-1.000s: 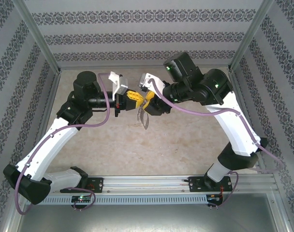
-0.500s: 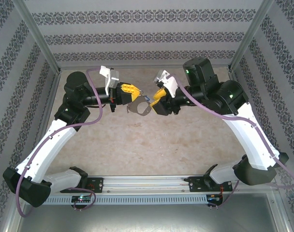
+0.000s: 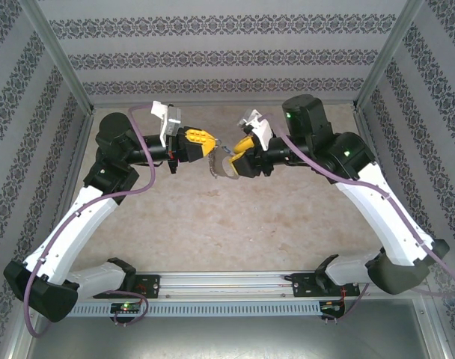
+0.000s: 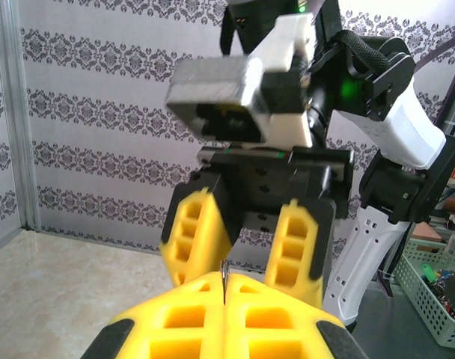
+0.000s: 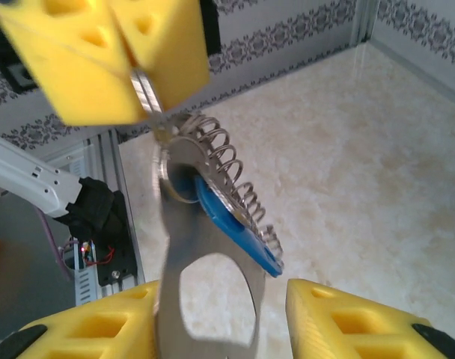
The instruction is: Put the keys on the keyring
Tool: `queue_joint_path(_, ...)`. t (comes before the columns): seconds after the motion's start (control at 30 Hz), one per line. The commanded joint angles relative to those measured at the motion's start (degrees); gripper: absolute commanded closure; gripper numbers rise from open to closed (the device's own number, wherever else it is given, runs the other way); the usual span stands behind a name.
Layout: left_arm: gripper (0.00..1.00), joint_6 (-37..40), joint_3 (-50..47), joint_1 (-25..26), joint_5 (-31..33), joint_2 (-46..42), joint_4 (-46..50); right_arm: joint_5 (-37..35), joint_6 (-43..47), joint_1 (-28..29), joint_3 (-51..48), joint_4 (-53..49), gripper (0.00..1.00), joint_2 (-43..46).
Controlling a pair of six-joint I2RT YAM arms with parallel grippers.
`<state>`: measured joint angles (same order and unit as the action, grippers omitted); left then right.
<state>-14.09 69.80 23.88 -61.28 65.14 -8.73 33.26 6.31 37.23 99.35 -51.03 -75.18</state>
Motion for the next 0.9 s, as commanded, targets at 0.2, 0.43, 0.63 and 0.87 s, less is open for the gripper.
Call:
queue_joint_path(0.2,1.00,-1.4,-0.5,-0.7,-1.5,-1.2,-5.0,-2.1,-0.1,-1.7,0.2,2.9,0.58,2.8)
queue_joint_path(0.43,1.00,-3.4,-0.3,-0.7,-2.0,-0.7,-7.6,-2.9,2.0,-0.9,-1.4,1.7,0.61,2.0)
queue_joint_path(0.63,1.00,-3.6,-0.2,-0.7,-2.3,-1.0,-7.0,-2.3,1.4,-1.0,-4.7,5.3,0.61,3.1)
queue_joint_path(0.87,1.00,-3.0,0.0,-0.7,-2.0,-0.8,-6.3,0.4,0.5,0.8,-5.5,8.1,0.58,2.3)
